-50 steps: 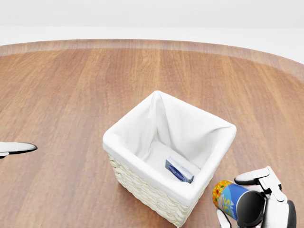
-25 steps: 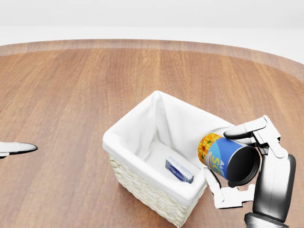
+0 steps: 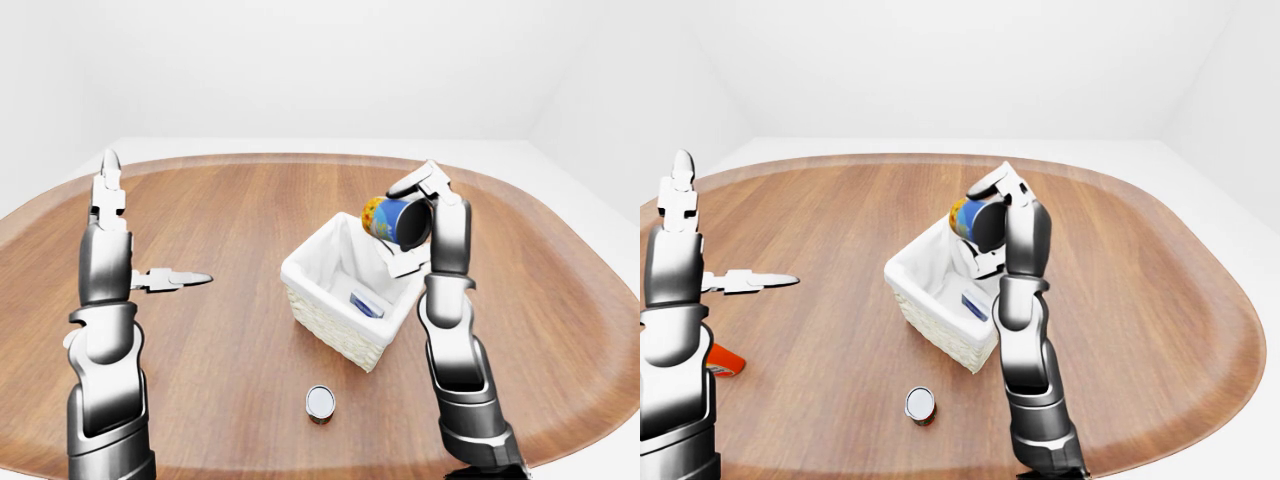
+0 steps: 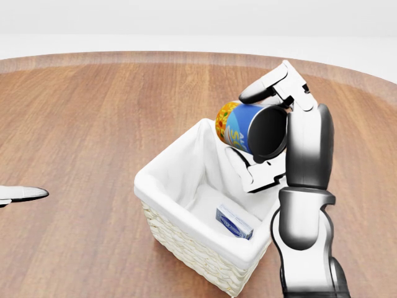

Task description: Pick up the alphabet soup and the cream cheese box, and put them in the basket.

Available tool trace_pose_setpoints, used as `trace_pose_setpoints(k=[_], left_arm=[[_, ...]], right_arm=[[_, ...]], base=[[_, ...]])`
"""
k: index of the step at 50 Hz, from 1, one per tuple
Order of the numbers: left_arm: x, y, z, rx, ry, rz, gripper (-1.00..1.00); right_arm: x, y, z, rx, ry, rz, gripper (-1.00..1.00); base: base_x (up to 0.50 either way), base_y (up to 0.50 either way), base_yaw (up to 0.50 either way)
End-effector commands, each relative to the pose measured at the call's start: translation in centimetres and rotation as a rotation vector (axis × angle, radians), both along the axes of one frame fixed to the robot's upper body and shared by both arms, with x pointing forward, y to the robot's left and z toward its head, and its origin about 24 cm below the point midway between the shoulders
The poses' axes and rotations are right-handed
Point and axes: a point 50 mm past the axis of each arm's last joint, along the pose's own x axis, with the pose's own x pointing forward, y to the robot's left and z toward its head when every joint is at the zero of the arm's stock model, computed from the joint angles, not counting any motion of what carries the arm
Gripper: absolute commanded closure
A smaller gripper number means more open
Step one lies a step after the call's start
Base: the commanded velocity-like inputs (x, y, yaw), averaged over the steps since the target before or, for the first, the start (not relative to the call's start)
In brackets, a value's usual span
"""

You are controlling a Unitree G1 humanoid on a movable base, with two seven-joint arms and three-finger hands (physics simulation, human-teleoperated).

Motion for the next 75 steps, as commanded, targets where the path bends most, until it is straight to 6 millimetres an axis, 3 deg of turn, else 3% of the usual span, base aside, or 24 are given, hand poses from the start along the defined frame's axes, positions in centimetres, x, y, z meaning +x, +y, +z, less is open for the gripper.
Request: trace_pose_setpoints(k=[1,9,16,31,36,52,67,75], left_arm=[[-0.2,0.0,0.1,-0.006,0.000,-0.002,-1.00],[0.0,0.1,-0.1,-0.003,0.002,-0.004,-1.00],[0.0,0.0,0.0,-0.004,0.005,-0.005,-1.00],[0.0,0.0,-0.1,-0.005,0.004,-0.006,-1.00],[-0.1,0.0,0.1,-0.007,0.003,-0.007,-1.00],[-0.1,0.1,0.0,-0.010,-0.003,-0.007,-1.00],[-0.1,0.1,0.0,-0.011,-0.005,-0.007,-1.00],[0.0,0.0,0.0,-0.009,-0.004,-0.009,-1.00]], right_arm=[[4.6,1.8,3.4,-0.105,-0.031,0.026,1.00],[6.5,3.1,3.8,-0.149,0.011,0.049,1.00],[9.0,3.0,2.1,-0.144,0.121,0.012,1.00],[11.2,3.7,1.1,-0.227,0.248,0.028,1.00],[11.6,3.9,0.9,-0.264,0.282,0.039,1.00],[12.2,3.0,-3.1,-0.347,0.435,-0.016,1.00],[12.2,2.1,-4.2,-0.426,0.483,-0.030,1.00],[12.3,2.6,-4.7,-0.452,0.508,-0.019,1.00]], base=[[0.00,0.00,0.00],[0.00,0.00,0.00],[0.00,0.00,0.00],[0.00,0.00,0.00],[0.00,0.00,0.00],[0.00,0.00,0.00],[0.00,0.00,0.00],[0.00,0.00,0.00]])
